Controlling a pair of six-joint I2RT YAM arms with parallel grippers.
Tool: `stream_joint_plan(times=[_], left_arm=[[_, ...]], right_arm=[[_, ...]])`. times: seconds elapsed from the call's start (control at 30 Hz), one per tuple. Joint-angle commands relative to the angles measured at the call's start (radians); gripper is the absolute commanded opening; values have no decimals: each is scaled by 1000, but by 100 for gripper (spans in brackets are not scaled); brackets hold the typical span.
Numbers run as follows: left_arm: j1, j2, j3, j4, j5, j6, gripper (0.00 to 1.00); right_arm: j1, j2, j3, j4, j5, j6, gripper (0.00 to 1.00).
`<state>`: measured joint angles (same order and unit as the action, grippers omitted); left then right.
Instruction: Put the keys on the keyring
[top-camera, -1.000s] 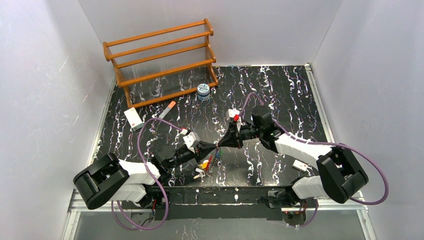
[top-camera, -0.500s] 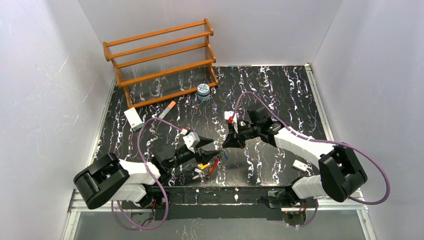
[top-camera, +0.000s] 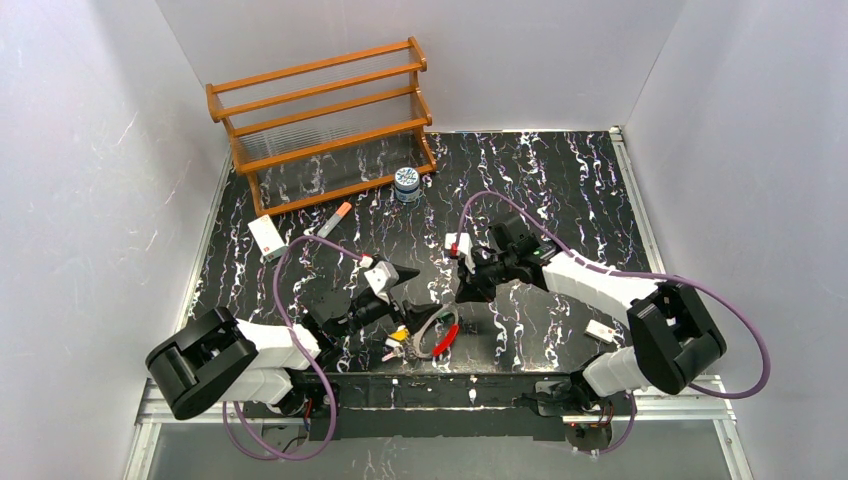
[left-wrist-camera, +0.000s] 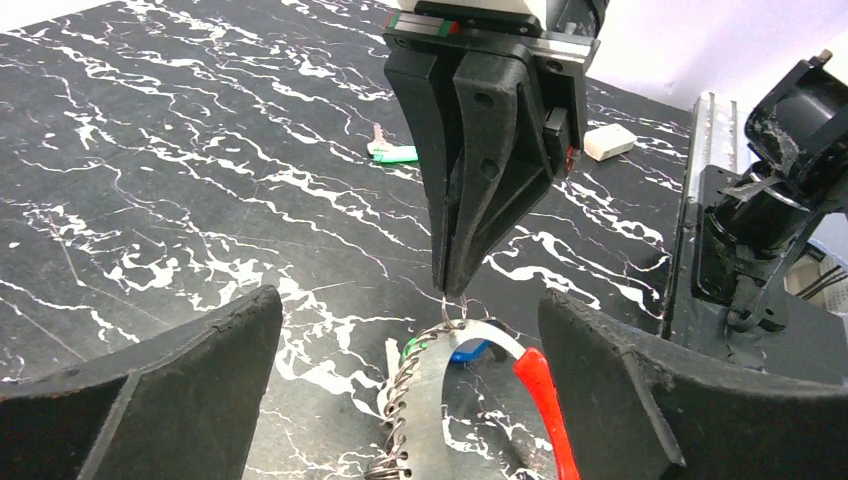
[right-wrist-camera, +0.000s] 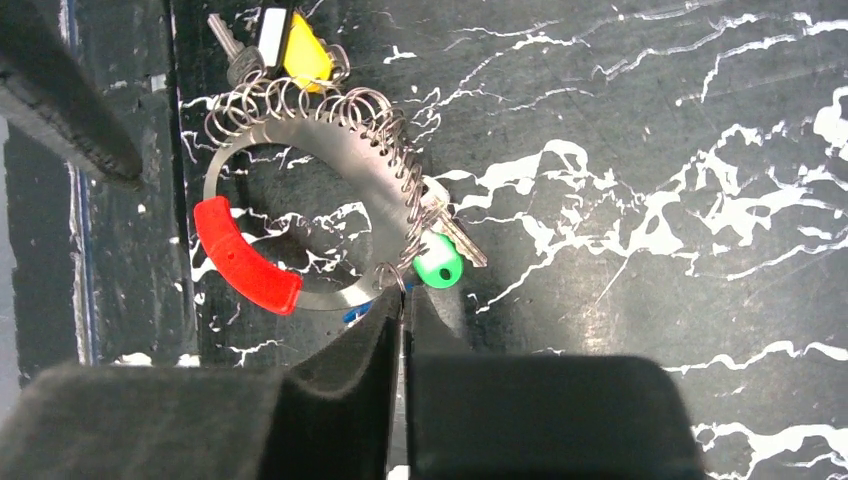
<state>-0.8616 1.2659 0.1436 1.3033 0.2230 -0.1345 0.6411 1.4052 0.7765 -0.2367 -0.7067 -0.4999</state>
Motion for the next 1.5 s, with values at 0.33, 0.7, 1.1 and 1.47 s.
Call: stream_joint_plan(times=[0.33, 0.7, 1.1, 1.47], left_arm=[[-4, -102, -19, -179, -314, -281, 98], [-4, -209, 48, -521, -291, -369, 93], [-23, 70, 194, -563, 66, -442, 65], [-136, 151, 297, -767, 33, -373, 49]], right_arm=[[-3, -266, -203, 430, 358, 364, 99], [-17, -178, -114, 264, 607, 792, 99], [-61, -43, -107, 209, 301, 935, 89], [-111, -4, -145, 229, 176, 1001, 77]])
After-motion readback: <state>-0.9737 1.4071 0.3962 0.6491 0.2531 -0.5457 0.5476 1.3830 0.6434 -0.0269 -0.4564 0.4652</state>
